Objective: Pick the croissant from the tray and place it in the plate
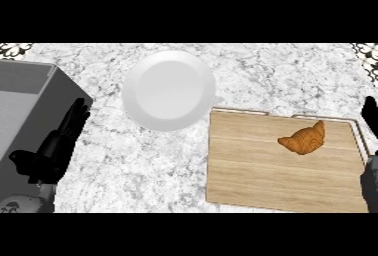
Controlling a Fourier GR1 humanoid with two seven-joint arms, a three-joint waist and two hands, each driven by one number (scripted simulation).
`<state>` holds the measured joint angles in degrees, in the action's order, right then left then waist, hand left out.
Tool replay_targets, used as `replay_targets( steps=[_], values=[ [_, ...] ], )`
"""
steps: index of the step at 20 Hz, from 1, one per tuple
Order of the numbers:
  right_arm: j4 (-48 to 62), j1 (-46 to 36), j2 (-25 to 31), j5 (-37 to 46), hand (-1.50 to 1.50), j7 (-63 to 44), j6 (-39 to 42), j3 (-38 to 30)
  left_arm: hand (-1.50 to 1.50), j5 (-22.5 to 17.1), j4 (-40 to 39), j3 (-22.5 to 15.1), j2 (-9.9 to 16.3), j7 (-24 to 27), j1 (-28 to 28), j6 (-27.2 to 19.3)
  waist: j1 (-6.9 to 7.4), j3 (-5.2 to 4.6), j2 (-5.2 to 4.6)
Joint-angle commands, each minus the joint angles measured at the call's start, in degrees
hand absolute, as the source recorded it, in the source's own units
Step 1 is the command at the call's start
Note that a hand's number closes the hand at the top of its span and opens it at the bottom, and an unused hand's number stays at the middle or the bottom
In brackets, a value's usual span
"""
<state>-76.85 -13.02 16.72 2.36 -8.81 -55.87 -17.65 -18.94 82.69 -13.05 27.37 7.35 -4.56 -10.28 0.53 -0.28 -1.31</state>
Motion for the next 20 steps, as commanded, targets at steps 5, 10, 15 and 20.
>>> replay_targets(
  steps=[5, 10, 15, 20],
  values=[
    [9.57, -5.92, -16.29, 17.81, -1.5, 1.9, -29.22, 0.09, 0.0, 1.23, -2.85, -1.04, -0.7, 0.65, 0.5, 0.76, 1.63, -0.09, 0.77],
    [14.94, -6.03, -16.59, 23.32, -1.5, -3.27, -29.58, -3.82, 0.0, 1.52, -2.88, -0.61, -0.79, -0.08, 0.72, 0.0, 0.47, -0.16, 1.5],
    [25.89, -7.58, -16.66, 21.93, -1.5, -12.39, -26.97, -0.1, 0.0, 1.95, -5.03, -0.61, -1.6, 0.47, -0.95, 0.28, 0.38, -0.23, 1.38],
    [32.78, -10.77, -16.66, 21.04, -1.5, -19.64, -18.6, 0.01, 0.0, 1.47, -5.55, -0.19, -1.49, 1.6, 0.36, 1.03, 0.87, -0.43, 1.49]
  ],
)
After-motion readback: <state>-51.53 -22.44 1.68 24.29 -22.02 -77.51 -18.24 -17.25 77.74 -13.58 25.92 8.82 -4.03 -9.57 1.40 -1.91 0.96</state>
